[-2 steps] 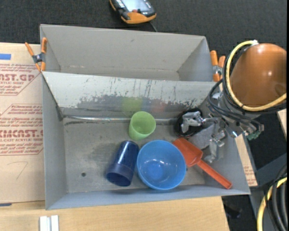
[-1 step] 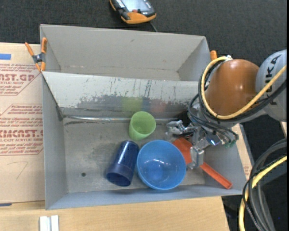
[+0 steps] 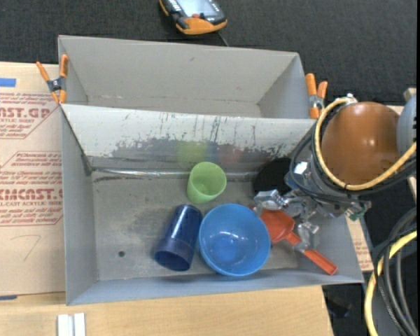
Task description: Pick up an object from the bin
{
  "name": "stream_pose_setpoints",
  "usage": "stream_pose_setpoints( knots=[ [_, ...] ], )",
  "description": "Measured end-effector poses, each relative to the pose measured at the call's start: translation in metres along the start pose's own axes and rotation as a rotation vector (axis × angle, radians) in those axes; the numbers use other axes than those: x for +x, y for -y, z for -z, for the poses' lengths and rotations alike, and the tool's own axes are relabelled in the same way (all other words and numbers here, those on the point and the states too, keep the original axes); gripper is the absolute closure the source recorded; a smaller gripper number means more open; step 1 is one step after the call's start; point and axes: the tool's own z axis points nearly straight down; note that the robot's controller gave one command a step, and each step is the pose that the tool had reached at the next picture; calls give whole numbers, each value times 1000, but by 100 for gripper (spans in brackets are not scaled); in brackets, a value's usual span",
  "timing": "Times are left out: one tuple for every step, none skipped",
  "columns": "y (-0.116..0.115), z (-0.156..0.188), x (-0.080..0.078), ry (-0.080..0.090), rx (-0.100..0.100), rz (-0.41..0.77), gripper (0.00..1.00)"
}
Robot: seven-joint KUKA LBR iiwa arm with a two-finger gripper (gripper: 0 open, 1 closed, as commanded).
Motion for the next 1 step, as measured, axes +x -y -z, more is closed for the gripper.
stream_pose_setpoints(
  knots=[
    [-14,-48,6,-10,-23,116,0]
  ],
)
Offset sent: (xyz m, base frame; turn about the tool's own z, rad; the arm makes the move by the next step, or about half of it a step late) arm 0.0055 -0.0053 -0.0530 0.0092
